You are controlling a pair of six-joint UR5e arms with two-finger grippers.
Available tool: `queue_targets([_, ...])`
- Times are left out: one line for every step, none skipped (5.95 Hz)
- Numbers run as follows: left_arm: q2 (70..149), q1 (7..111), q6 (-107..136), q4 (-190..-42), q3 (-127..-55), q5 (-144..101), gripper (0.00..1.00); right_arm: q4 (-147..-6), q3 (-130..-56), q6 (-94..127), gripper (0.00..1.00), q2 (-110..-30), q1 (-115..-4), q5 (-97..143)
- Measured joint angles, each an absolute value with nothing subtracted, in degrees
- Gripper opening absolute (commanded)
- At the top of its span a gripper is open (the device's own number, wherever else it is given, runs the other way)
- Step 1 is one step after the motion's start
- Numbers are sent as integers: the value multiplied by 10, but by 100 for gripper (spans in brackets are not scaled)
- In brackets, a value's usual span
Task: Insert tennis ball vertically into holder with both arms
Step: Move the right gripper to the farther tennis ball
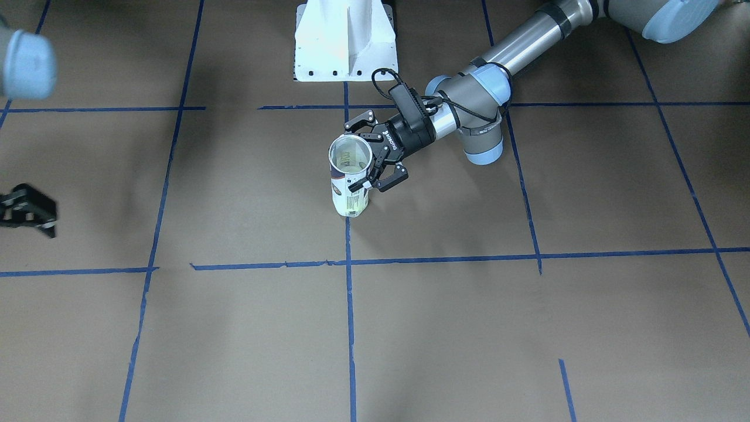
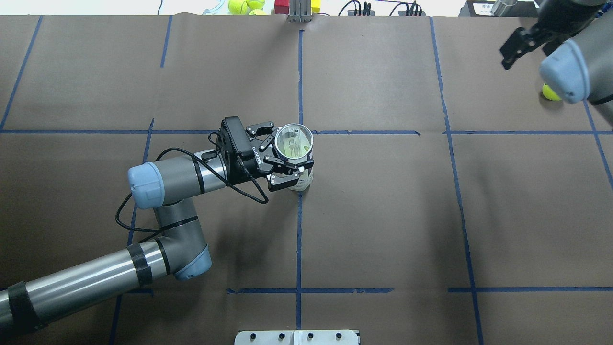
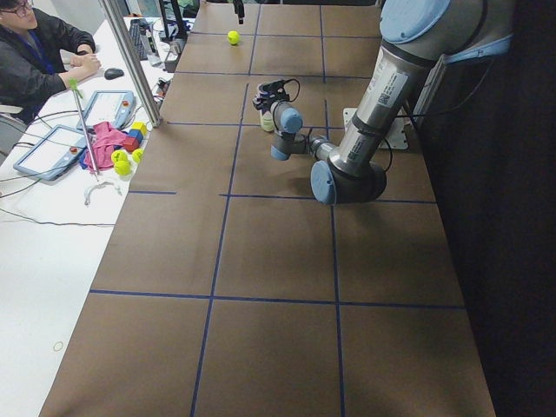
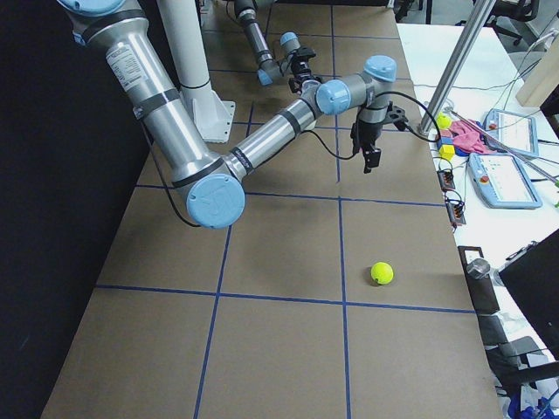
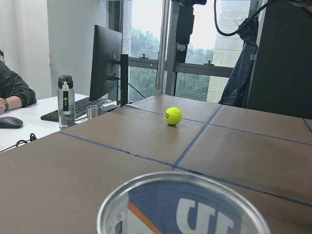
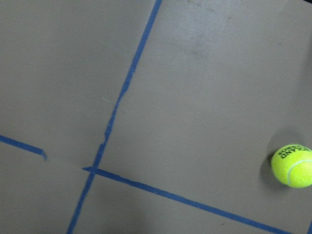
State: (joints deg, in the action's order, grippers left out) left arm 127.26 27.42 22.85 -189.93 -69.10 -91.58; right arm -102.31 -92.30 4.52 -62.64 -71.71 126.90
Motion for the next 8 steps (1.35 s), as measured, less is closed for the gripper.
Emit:
queue_targets([1273,274,229,-1899,-691,-916,84,-951,-845,-11,100,-636,-743,1285])
queue_targets([1273,274,229,-1899,-691,-916,84,-876,-769,-46,100,-641,-756,1294])
queue_targets([1273,274,229,-1899,-691,-916,84,-808,-704,-66,100,-644,-759,1297])
queue_targets([1273,274,229,-1899,-691,-916,84,-755,-653,-77,100,-645,-759,1296])
queue_targets([1273,274,229,-1899,-691,-916,84,-725,-619,-87,100,-645,-758,1291])
queue_targets([1273,274,229,-1899,-691,-916,84,-712,-599,-94,100,-643,-755,1282])
queue_targets([1273,274,229,-1899,-691,-916,84,-708,-586,-99,100,-638,-752,1271])
queue_targets([1273,274,229,-1899,-691,-916,84,-707,-576,-101,100,-632,-749,1260])
